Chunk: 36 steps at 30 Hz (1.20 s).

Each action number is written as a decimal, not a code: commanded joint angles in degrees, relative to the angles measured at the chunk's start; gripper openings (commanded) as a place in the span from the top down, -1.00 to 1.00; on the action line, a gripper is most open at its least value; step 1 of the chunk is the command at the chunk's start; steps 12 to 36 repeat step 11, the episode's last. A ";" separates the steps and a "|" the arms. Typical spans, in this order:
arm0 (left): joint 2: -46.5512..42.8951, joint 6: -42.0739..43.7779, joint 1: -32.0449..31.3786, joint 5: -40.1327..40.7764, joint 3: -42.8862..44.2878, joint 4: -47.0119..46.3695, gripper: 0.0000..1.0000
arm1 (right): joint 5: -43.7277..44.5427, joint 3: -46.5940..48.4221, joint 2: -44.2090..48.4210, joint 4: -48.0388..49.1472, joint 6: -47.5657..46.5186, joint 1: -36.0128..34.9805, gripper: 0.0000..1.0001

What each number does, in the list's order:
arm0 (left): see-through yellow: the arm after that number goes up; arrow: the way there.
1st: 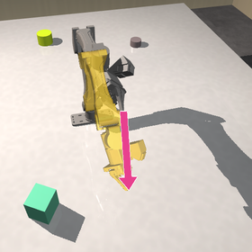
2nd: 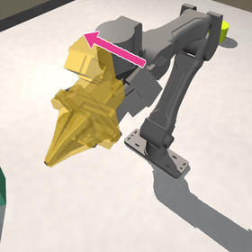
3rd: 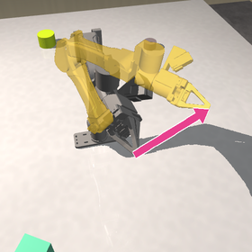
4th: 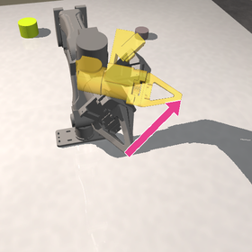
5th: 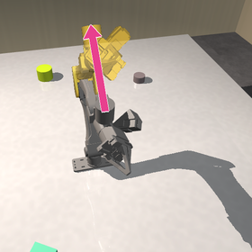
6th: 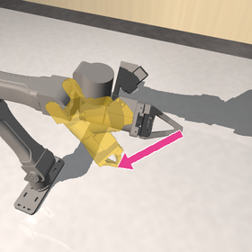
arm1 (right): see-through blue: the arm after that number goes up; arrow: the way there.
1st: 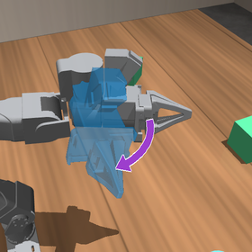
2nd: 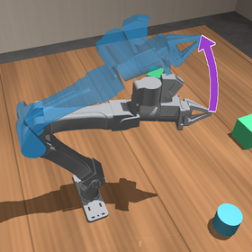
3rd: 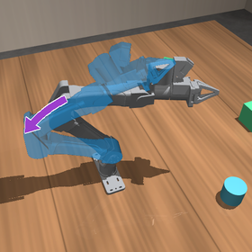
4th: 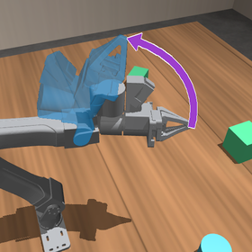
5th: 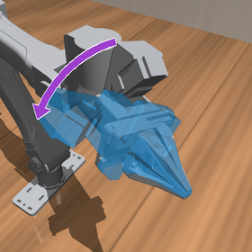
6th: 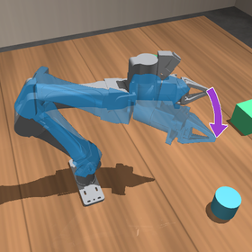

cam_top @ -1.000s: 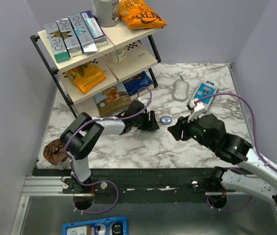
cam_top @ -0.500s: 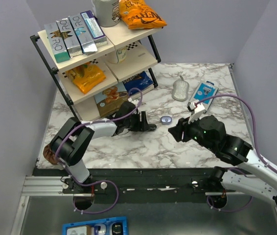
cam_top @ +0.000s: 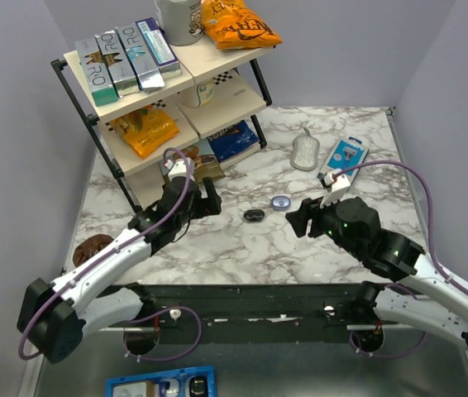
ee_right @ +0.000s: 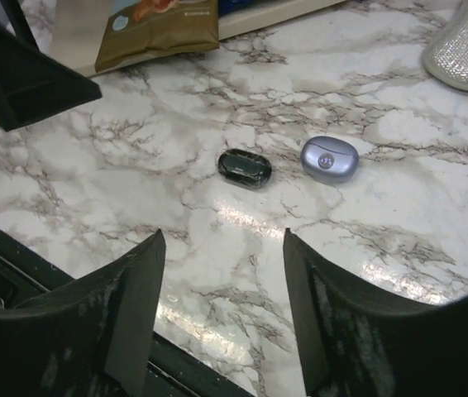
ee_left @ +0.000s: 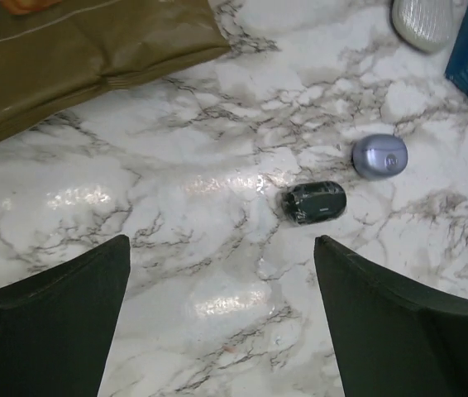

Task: Insert the wireless bluetooth earbuds into the charging case
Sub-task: Reset both arms

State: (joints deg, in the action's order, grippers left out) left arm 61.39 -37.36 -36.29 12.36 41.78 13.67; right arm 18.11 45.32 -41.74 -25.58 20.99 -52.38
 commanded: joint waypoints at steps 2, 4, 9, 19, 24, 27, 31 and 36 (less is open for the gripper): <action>-9.16 -9.21 -2.73 20.74 -4.25 6.10 -0.98 | 7.72 -0.32 -1.15 4.58 0.72 0.44 -0.48; -9.97 -10.09 -2.90 22.52 -3.73 8.12 -0.97 | 9.04 0.21 -2.38 4.67 0.54 0.35 -0.49; -7.51 -6.85 -3.70 20.60 1.28 11.54 -0.97 | 10.37 0.47 -3.70 4.49 0.98 0.35 -0.50; -6.46 -2.40 -3.78 20.07 2.25 12.16 -0.97 | 10.28 0.47 -3.70 4.32 0.98 0.44 -0.50; -6.46 -2.40 -3.78 20.07 2.25 12.16 -0.97 | 10.28 0.47 -3.70 4.32 0.98 0.44 -0.50; -6.46 -2.40 -3.78 20.07 2.25 12.16 -0.97 | 10.28 0.47 -3.70 4.32 0.98 0.44 -0.50; -6.46 -2.40 -3.78 20.07 2.25 12.16 -0.97 | 10.28 0.47 -3.70 4.32 0.98 0.44 -0.50; -6.46 -2.40 -3.78 20.07 2.25 12.16 -0.97 | 10.28 0.47 -3.70 4.32 0.98 0.44 -0.50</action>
